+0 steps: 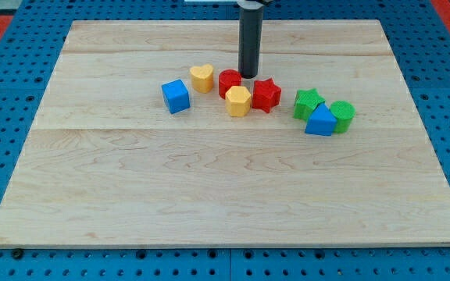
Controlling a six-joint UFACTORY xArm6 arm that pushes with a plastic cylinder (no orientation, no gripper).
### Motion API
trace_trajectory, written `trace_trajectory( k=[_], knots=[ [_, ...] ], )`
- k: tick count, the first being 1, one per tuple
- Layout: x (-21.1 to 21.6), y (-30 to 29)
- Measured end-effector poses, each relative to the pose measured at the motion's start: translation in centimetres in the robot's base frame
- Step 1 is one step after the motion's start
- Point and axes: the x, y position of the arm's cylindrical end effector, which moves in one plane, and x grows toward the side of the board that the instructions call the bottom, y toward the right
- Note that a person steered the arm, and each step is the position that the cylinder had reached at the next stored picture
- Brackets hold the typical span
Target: Place red star right of yellow penytagon
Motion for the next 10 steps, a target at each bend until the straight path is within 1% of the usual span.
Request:
trace_trajectory(
  k=[2, 3, 4, 5, 10],
  knots=[
    [0.0, -2.3],
    [-0.1, -1.8],
    [-0.8, 1.7],
    [-0.5, 3.0],
    [3.4, 3.2]
  ],
)
